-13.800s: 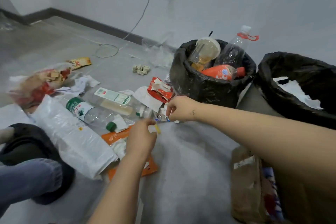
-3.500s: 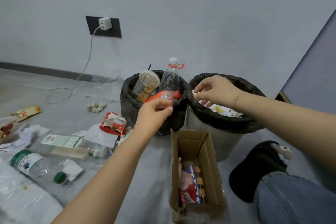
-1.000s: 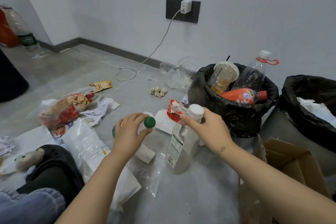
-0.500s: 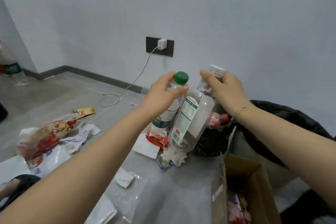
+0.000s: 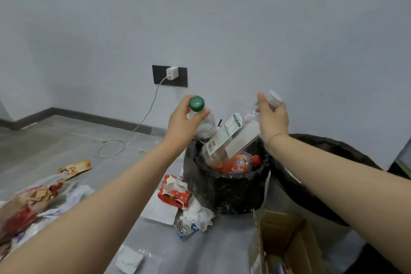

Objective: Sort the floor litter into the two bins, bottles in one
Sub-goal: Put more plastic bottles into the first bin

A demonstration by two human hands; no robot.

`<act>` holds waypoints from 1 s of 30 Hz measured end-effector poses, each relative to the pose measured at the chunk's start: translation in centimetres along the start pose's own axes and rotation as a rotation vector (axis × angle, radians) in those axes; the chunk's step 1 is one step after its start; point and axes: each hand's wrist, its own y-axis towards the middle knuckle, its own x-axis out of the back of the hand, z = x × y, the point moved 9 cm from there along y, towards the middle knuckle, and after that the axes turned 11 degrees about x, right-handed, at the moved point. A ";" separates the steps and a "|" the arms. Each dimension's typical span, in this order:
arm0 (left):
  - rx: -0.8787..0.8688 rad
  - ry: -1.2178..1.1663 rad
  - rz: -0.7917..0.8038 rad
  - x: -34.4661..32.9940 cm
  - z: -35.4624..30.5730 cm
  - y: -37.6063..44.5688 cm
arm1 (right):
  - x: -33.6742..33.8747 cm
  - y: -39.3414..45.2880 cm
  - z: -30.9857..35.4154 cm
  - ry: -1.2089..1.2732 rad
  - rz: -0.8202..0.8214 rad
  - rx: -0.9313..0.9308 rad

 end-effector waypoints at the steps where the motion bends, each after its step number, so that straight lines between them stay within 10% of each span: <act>1: 0.004 -0.014 -0.023 0.1 0.7 0.2 | 0.0 -0.4 -1.2 0.022 -0.025 -0.025; 20: 0.164 -0.309 -0.223 4.2 3.9 0.2 | 2.4 0.8 -5.2 -0.066 -0.049 -0.376; 30: 0.100 -0.159 -0.141 3.7 2.4 -0.3 | 0.1 3.9 0.4 -0.273 0.159 0.007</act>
